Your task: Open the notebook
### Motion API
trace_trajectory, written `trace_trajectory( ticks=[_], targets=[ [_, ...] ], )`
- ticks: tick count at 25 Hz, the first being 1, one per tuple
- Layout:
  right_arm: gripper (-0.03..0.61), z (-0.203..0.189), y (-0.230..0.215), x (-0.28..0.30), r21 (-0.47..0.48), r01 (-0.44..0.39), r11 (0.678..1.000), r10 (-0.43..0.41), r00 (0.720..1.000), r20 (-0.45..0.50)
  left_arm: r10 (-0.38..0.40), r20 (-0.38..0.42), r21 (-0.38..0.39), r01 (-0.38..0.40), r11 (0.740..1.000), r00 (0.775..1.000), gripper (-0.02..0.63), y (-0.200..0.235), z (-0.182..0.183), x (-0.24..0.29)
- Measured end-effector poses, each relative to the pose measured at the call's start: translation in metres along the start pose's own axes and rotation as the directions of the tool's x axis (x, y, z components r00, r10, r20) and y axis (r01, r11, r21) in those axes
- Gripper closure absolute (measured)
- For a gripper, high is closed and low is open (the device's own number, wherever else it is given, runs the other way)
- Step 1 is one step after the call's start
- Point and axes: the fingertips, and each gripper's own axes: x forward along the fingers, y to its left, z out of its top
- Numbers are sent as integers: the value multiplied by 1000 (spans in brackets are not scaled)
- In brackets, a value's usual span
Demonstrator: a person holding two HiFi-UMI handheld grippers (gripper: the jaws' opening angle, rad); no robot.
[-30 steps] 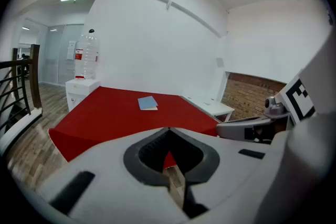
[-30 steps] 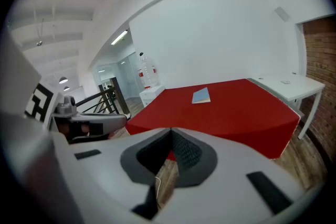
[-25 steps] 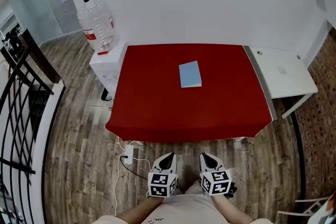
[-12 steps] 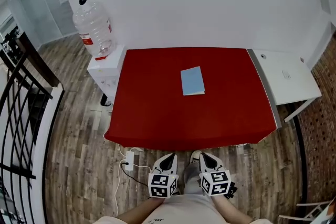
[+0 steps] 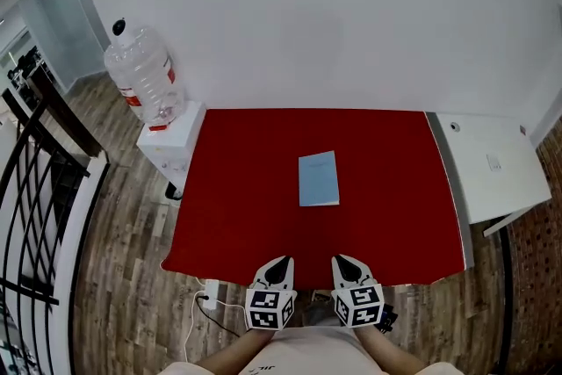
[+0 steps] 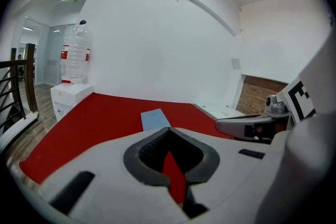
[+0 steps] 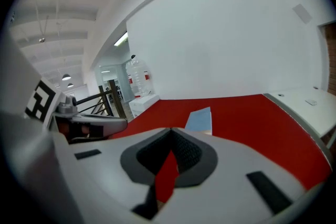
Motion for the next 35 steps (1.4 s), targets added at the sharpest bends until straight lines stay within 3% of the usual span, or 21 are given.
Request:
trace_trajectory(
  ticks=[4, 11, 19, 35],
  targets=[
    [572, 21, -29, 29, 7, -36, 999, 36, 999, -17, 28, 15, -17, -27, 999, 1000, 607, 1, 28, 38],
    [572, 36, -48, 57, 9, -55, 998, 55, 998, -39, 55, -13, -24, -56, 998, 998, 607, 13, 43, 71],
    [572, 59, -62, 85, 31, -9, 999, 10, 1000, -25, 11, -43, 3, -11, 1000, 999, 607, 30, 60, 105],
    [572, 71, -84, 124, 55, 53, 997, -50, 997, -57, -21, -70, -16, 20, 1000, 997, 607, 55, 73, 150]
  ],
)
